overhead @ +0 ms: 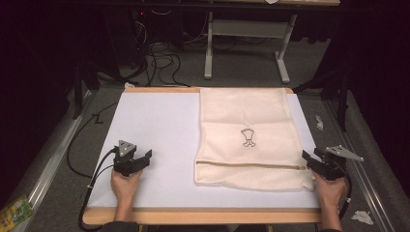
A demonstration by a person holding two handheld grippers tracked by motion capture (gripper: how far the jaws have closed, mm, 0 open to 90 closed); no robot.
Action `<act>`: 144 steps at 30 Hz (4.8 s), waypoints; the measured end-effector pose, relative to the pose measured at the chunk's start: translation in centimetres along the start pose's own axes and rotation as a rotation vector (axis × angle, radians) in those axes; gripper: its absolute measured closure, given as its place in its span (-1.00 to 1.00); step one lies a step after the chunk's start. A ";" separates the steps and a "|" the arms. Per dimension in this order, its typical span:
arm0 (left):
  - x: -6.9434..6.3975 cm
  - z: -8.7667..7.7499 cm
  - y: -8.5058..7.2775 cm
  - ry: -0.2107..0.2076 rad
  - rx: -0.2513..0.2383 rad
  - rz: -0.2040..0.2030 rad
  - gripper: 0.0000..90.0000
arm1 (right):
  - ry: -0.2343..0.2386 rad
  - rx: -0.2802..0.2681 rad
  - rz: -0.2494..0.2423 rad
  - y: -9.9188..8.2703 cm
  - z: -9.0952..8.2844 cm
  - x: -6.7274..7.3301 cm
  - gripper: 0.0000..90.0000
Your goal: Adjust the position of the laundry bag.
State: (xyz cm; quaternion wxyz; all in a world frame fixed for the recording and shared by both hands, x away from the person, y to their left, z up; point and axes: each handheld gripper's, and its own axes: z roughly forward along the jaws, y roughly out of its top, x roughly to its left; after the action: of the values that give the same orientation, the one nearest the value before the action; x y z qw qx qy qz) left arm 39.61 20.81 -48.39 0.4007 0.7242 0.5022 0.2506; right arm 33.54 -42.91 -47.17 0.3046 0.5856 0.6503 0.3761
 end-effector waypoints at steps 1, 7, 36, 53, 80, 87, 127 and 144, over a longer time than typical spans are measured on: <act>0.0 0.0 0.0 0.003 0.002 -0.004 -0.25 | 0.003 -0.001 0.005 0.0 0.0 -0.1 0.03; 0.1 0.1 0.3 0.007 -0.036 0.009 -0.28 | -0.023 -0.034 0.007 0.0 -0.3 0.0 0.07; -6.9 1.4 4.5 -0.238 0.044 0.085 -0.12 | 0.080 0.067 0.029 2.2 -0.5 0.6 0.01; -12.1 4.5 7.7 -0.348 0.118 0.116 -0.18 | 0.092 0.173 0.038 3.4 1.0 0.2 0.12; -14.8 9.9 7.2 -0.321 0.240 0.048 0.00 | 0.083 0.364 0.064 4.3 4.5 -0.1 0.27; -15.1 10.0 7.4 -0.329 0.257 0.069 0.44 | 0.093 0.402 0.014 4.6 4.7 0.4 0.58; -12.4 8.2 8.7 -0.402 0.235 0.064 0.87 | 0.187 0.314 -0.008 5.1 3.2 1.5 0.92; -10.8 6.3 8.3 -0.390 0.185 0.061 0.88 | 0.242 0.274 -0.030 4.9 3.3 3.1 0.92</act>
State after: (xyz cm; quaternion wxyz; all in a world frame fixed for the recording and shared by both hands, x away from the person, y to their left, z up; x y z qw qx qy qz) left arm 44.79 7.23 -44.51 0.4143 0.8074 0.4139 0.0707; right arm 38.50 -39.24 -44.69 0.1473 0.5623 0.7360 0.3470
